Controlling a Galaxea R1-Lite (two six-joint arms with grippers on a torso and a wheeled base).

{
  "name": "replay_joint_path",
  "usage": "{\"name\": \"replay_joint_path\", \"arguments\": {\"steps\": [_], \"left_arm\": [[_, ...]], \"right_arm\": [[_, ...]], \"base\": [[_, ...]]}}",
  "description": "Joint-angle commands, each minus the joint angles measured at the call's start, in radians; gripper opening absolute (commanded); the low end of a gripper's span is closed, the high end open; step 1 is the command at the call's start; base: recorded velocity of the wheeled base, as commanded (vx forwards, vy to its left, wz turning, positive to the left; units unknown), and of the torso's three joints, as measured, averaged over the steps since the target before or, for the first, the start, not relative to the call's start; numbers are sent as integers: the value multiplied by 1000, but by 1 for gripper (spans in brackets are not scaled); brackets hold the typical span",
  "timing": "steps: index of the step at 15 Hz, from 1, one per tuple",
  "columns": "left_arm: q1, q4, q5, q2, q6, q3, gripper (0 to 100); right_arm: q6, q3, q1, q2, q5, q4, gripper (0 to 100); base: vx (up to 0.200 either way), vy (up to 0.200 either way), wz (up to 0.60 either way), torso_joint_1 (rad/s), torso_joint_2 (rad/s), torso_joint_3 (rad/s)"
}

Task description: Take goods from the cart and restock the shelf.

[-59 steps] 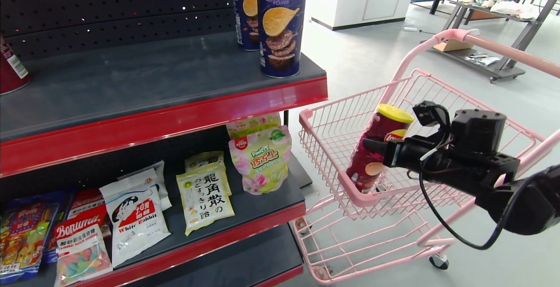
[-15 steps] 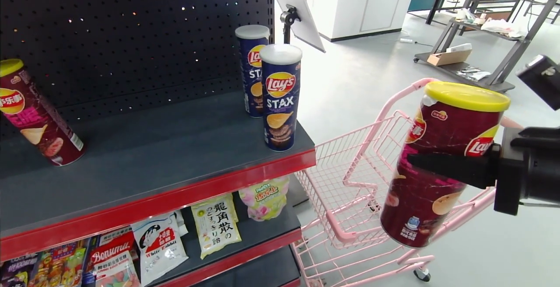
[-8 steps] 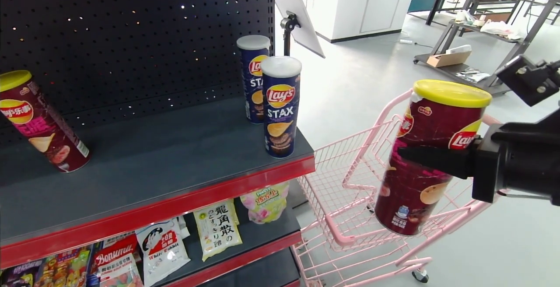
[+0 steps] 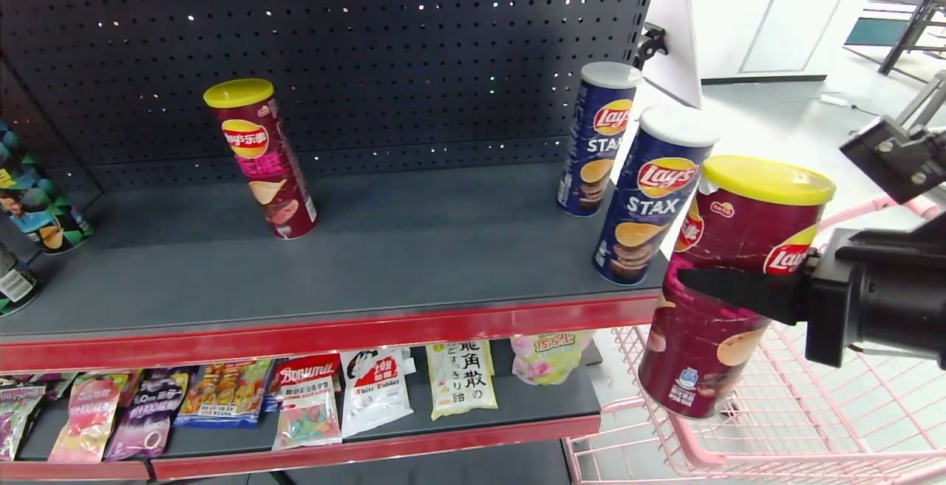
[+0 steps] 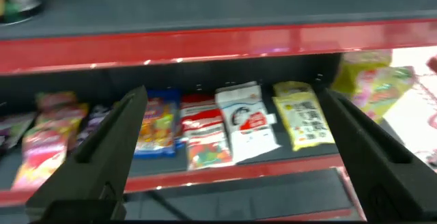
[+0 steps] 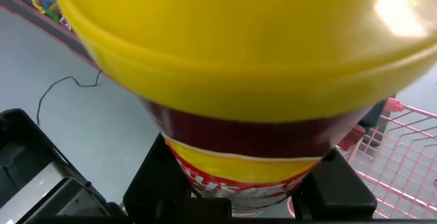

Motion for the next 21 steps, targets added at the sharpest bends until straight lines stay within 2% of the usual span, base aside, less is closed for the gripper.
{"name": "replay_joint_path", "arguments": {"steps": [1,6,12,13,15,21], "left_arm": [[1,-1,0,1,0,0,100],[1,-1,-2,1,3,0,100],[1,-1,-2,1,3,0,100],[1,-1,-2,1,3,0,100],[1,-1,-2,1,3,0,100],[1,-1,-2,1,3,0,100]], "right_arm": [[-1,35,-1,-40,3,-1,0],[-2,92,10,-126,40,-4,0],[-31,66,24,-86,40,-16,0],[-33,67,24,-85,40,-21,0],[-42,101,24,-51,39,-151,0],[-47,98,85,-52,42,-160,0]], "base": [[0,0,0,0,0,0],[0,0,0,0,0,0],[-200,0,0,3,-1,3],[0,0,0,0,0,0],[0,0,0,0,0,0],[0,200,0,5,1,3]]}}
